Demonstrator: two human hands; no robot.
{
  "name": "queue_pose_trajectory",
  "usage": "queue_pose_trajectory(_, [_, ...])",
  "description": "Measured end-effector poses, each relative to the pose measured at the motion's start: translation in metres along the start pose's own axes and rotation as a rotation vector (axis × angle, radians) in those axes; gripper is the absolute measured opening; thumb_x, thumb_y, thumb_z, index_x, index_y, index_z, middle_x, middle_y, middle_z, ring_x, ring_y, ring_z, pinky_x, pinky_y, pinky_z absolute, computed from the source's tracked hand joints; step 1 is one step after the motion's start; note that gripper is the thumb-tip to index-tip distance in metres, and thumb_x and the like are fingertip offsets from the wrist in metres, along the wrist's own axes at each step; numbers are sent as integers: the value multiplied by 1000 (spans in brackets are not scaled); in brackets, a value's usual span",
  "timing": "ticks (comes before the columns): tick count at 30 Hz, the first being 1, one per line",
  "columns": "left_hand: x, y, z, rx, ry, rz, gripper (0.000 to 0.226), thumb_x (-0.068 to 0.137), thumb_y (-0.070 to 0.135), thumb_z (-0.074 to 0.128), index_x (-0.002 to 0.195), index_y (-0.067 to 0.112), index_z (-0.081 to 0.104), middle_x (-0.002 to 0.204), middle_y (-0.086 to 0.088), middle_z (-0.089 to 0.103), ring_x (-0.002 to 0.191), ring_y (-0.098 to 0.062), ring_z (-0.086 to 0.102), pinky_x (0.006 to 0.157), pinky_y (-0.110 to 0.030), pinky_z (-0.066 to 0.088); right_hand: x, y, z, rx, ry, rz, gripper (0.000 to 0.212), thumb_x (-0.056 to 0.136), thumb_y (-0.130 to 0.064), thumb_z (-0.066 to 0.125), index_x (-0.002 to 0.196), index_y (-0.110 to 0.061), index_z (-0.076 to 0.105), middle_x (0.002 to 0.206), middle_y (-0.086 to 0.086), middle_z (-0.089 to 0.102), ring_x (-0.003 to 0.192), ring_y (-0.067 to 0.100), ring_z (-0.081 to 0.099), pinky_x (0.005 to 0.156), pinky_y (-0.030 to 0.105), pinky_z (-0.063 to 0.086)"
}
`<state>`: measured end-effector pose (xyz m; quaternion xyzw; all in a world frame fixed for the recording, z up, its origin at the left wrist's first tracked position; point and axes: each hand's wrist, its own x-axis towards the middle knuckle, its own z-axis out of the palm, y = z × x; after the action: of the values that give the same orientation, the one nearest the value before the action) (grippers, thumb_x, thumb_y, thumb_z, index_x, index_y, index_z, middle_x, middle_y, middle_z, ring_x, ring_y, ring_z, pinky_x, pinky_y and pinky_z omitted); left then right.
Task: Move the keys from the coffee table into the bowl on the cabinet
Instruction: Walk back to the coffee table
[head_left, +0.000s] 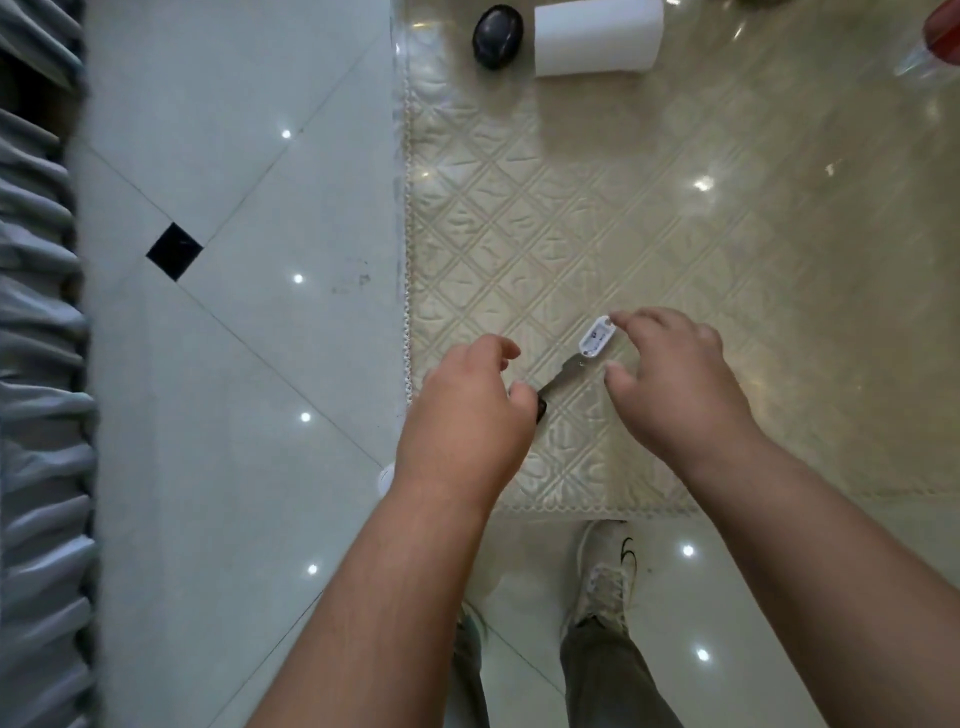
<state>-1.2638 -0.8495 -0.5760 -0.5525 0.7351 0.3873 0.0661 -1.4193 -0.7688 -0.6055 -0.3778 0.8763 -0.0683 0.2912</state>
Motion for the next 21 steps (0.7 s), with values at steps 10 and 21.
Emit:
queue_pose_trajectory(10, [24,-23,57,173,79,33,28,79,42,67,105,31,60,104,10,57,99,-19,52,81,-42,49,23,10,39,-13,226,21,20,85,-25,64,103,-22,60,108,2,54,107,31,45,82,41,38])
queue_pose_trajectory(21, [26,-20,57,89,52,-2,9,86,34,67,93,29,64,90,11,61,82,-9,59,74,-35,51,24,8,39,-45,176,-18,11,80,-36,66,87,-32,59,95,-10,55,99,21,47,79,38,30])
